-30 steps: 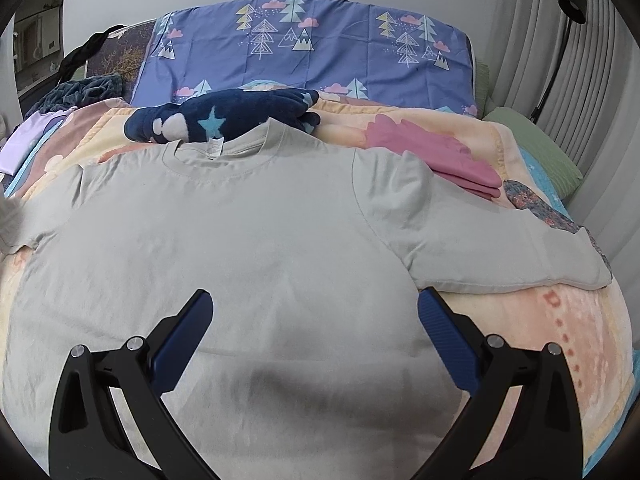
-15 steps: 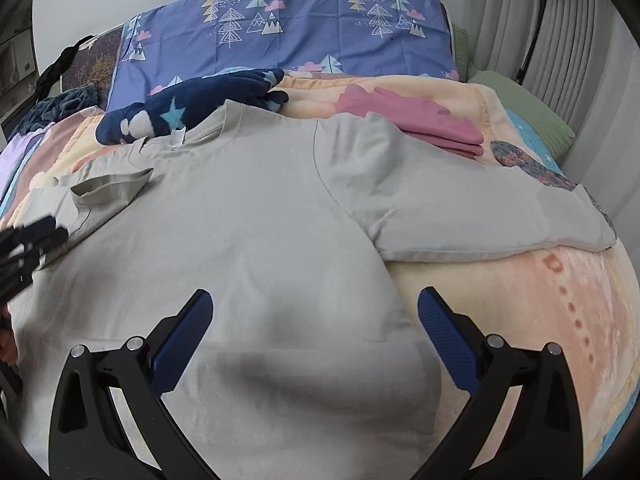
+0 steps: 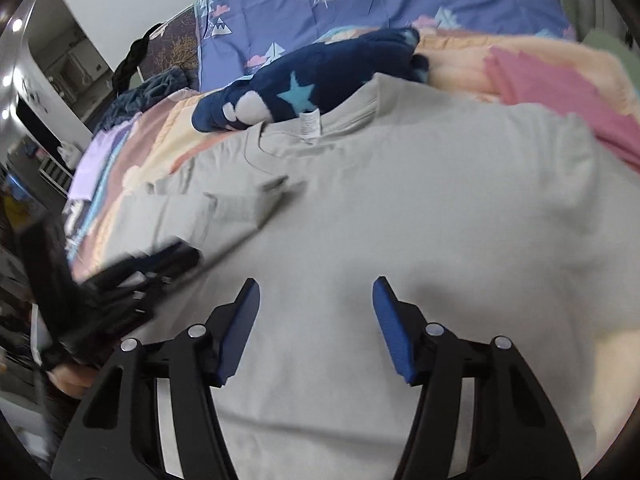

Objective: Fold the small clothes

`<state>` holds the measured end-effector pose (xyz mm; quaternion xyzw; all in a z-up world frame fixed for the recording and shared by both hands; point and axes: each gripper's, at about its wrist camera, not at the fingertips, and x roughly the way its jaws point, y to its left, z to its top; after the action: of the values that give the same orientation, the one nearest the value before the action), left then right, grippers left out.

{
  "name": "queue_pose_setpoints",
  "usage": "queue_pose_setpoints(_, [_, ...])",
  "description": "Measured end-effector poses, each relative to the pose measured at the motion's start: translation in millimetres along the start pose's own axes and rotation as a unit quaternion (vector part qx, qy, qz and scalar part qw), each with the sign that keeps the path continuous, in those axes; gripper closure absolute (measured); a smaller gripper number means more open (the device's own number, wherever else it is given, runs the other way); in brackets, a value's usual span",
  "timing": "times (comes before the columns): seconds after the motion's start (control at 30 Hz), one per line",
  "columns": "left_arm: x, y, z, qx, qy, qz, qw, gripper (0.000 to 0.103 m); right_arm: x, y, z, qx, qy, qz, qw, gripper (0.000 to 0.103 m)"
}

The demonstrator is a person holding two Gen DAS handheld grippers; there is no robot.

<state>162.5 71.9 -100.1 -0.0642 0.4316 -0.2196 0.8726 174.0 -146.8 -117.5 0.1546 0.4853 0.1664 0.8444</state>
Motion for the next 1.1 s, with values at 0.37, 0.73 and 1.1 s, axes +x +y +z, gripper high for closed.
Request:
queue_pose_setpoints(0.37, [-26.8,-68.5,-17.1,0.089,-0.048,0.006,0.9949,0.09,34.1,1.9,29.8,0.067,0.065,0.051,0.994,0.042])
queue_pose_setpoints(0.73, [-0.5,-13.7,-2.7,-0.043,-0.004,-0.052,0.9977,0.09,38.7,4.4,36.6,0.063,0.061,0.045,0.995,0.042])
queue_pose_setpoints(1.1, [-3.5,-72.8,-27.4,0.072,-0.013,0.028,0.9969,0.074,62.4,12.2,42.2,0.075,0.086,0.039,0.993,0.042])
